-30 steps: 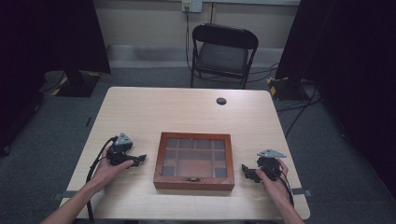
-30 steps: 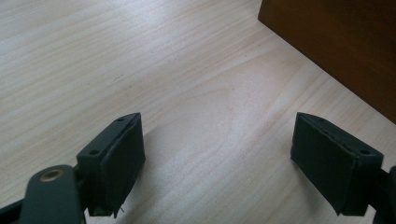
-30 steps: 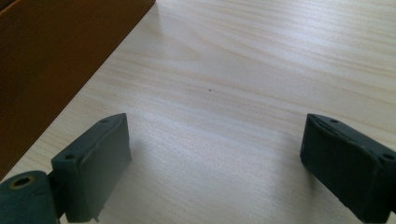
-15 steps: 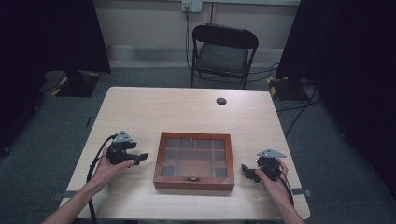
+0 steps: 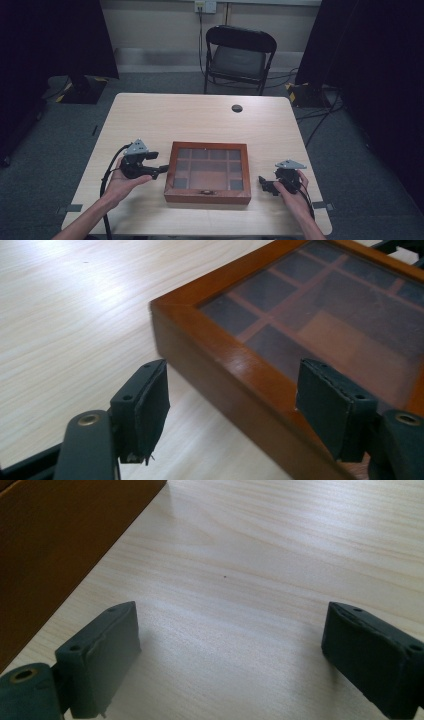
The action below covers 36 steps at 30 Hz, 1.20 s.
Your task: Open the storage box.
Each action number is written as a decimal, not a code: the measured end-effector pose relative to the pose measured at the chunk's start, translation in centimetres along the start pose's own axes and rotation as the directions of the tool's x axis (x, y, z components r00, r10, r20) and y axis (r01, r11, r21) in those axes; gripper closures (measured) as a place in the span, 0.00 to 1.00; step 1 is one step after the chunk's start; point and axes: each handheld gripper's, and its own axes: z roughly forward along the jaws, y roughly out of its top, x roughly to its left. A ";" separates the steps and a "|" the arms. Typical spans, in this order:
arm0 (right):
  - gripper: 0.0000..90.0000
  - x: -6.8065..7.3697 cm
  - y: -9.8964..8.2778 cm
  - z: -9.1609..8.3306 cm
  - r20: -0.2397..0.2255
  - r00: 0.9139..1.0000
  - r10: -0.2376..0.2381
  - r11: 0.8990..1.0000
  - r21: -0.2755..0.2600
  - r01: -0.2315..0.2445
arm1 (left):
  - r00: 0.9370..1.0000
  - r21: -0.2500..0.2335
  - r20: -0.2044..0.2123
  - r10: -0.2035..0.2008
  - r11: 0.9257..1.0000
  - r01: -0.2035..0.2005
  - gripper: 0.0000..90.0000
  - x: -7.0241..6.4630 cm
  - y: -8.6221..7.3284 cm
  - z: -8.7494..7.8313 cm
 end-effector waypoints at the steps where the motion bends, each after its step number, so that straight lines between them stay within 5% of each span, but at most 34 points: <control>1: 0.09 0.0 0.0 0.0 0.000 1.000 0.001 1.000 0.000 -0.001 | 1.000 0.001 0.011 0.004 1.000 -0.004 0.32 -0.4 0.2 0.0; 11: 0.09 0.0 0.0 0.0 -0.001 1.000 0.000 1.000 0.000 0.000 | 0.991 -0.021 0.132 -0.012 1.000 0.015 0.37 -2.4 1.3 0.3; 19: 0.09 0.0 0.0 0.0 -0.001 1.000 0.000 1.000 0.000 0.000 | 0.977 -0.012 0.208 0.048 0.999 -0.047 0.42 -4.3 2.1 0.9; 20: 0.09 0.0 0.0 0.0 -0.001 1.000 -0.001 1.000 0.000 0.001 | 0.968 -0.013 0.240 0.071 0.997 -0.069 0.43 -5.0 2.3 1.3; 27: 0.09 0.0 0.0 0.0 -0.001 1.000 -0.001 1.000 0.000 0.001 | 0.950 -0.005 0.299 0.083 0.996 -0.086 0.47 -6.9 3.0 2.4; 28: 0.09 0.0 0.0 0.0 -0.001 1.000 0.000 1.000 0.000 0.000 | 0.940 0.014 0.334 0.071 0.997 -0.080 0.47 -7.2 3.2 2.6; 31: 0.09 0.0 0.0 0.0 -0.001 1.000 0.000 1.000 0.000 0.000 | 0.929 0.026 0.361 0.084 0.995 -0.100 0.48 -8.0 3.6 3.1; 32: 0.09 0.0 0.0 0.0 -0.001 1.000 -0.001 1.000 0.000 0.001 | 0.916 0.025 0.392 0.084 0.995 -0.102 0.51 -8.3 3.9 3.3; 35: 0.09 0.0 0.0 0.0 -0.001 1.000 0.000 1.000 0.000 0.000 | 0.904 0.066 0.418 0.083 0.990 -0.122 0.53 -8.9 4.1 4.1; 36: 0.09 0.0 0.0 0.0 -0.002 1.000 -0.001 1.000 0.000 0.001 | 0.895 0.073 0.436 0.089 0.988 -0.134 0.57 -9.1 4.1 4.4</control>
